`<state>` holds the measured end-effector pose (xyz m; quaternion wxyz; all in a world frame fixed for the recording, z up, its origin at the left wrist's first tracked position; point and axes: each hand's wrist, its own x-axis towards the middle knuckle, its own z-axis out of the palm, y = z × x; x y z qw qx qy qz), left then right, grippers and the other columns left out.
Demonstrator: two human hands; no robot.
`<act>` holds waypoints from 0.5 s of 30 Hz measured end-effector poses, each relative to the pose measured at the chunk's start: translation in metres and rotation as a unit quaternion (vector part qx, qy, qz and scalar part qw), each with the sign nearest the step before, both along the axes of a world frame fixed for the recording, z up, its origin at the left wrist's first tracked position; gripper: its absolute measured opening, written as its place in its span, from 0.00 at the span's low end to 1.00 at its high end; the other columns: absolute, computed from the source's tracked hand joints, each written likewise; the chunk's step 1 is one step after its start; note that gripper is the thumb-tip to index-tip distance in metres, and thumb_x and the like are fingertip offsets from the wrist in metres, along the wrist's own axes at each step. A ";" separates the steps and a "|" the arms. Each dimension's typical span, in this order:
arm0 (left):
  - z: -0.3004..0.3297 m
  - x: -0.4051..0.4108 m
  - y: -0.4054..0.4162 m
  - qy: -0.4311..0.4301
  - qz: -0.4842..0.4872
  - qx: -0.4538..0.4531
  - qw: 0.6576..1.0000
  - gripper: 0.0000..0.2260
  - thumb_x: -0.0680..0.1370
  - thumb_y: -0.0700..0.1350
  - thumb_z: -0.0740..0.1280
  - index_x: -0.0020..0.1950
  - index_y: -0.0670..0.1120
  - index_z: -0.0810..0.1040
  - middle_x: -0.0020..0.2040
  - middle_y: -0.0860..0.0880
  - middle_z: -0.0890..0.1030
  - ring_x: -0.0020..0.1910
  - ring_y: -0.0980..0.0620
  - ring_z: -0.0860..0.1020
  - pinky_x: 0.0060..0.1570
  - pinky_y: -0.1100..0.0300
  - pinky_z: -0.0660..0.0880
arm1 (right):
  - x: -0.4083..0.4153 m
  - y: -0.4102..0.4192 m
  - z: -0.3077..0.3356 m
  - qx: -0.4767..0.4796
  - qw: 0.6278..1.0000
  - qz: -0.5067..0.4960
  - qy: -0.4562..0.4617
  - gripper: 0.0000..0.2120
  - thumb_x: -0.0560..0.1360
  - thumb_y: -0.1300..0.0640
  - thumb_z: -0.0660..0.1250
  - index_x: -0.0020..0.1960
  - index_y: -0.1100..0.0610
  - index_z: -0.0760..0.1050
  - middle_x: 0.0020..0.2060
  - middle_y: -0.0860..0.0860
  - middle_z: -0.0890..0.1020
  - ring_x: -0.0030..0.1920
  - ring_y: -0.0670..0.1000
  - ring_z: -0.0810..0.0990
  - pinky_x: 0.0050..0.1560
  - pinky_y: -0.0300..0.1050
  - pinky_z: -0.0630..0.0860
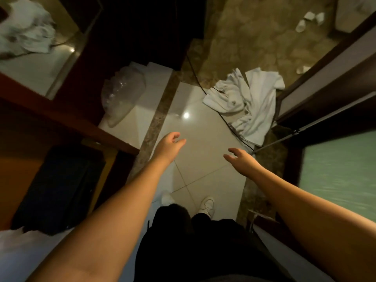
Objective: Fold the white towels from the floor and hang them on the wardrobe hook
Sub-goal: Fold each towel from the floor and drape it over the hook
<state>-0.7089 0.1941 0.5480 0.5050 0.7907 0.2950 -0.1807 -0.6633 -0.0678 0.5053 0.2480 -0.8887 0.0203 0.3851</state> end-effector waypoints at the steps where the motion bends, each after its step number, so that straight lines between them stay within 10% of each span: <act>1: -0.010 0.018 -0.003 0.010 -0.014 -0.005 1.000 0.20 0.80 0.49 0.68 0.71 0.45 0.75 0.70 0.46 0.76 0.68 0.48 0.74 0.65 0.58 0.69 | 0.014 -0.002 -0.007 -0.005 1.000 -0.016 0.004 0.27 0.81 0.42 0.63 0.76 0.54 0.69 0.74 0.55 0.72 0.72 0.56 0.71 0.68 0.48 0.67; 8: -0.073 0.159 -0.005 0.061 -0.096 -0.028 0.993 0.21 0.80 0.50 0.69 0.71 0.45 0.74 0.69 0.47 0.77 0.66 0.47 0.76 0.67 0.48 0.73 | 0.120 0.003 -0.053 -0.025 0.993 -0.109 0.035 0.27 0.81 0.42 0.63 0.75 0.54 0.70 0.73 0.54 0.73 0.71 0.56 0.73 0.68 0.48 0.69; 15: -0.130 0.322 0.019 0.103 -0.192 -0.018 0.976 0.19 0.80 0.48 0.69 0.70 0.45 0.75 0.65 0.47 0.79 0.61 0.49 0.78 0.54 0.61 0.70 | 0.232 0.013 -0.098 -0.040 0.973 -0.202 0.102 0.26 0.82 0.42 0.62 0.75 0.54 0.69 0.72 0.55 0.75 0.69 0.57 0.75 0.61 0.47 0.69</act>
